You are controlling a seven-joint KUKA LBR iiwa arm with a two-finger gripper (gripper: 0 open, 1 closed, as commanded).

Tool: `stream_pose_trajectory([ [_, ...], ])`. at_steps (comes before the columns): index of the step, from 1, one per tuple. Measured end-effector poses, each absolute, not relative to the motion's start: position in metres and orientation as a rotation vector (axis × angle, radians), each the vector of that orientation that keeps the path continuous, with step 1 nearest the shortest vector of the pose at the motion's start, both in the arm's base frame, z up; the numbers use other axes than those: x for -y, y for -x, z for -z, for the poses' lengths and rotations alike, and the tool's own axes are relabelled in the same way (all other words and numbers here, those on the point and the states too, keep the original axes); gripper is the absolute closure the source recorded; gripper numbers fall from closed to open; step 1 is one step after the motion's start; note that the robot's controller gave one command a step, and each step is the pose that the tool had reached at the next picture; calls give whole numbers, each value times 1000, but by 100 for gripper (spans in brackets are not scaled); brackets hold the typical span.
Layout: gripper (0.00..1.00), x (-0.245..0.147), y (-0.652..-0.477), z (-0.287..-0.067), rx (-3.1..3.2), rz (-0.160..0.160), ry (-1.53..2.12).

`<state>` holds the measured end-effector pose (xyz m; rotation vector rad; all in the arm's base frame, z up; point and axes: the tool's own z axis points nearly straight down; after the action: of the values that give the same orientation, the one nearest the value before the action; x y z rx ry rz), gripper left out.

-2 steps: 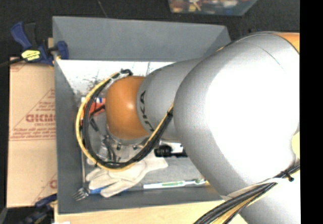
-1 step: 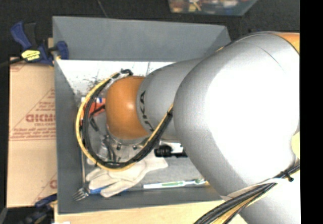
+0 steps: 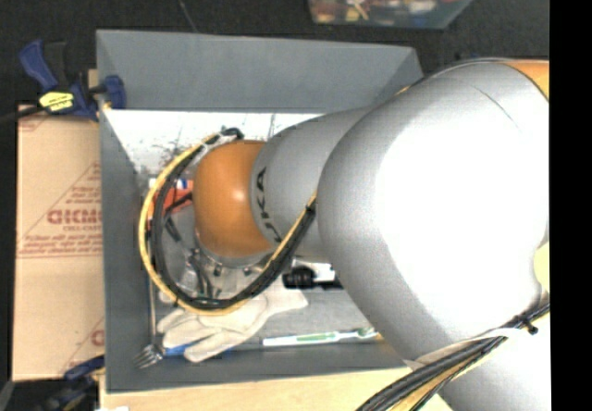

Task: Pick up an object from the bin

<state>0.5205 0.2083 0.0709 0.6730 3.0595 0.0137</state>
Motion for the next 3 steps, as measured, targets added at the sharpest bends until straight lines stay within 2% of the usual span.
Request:
stream_pose_trajectory([
  [1,100,-214,-499,-71,-2969,-16,-1001],
  [2,100,-194,-497,-71,-3050,-17,-697],
  [3,100,-205,-504,-71,-3105,-14,-365],
])
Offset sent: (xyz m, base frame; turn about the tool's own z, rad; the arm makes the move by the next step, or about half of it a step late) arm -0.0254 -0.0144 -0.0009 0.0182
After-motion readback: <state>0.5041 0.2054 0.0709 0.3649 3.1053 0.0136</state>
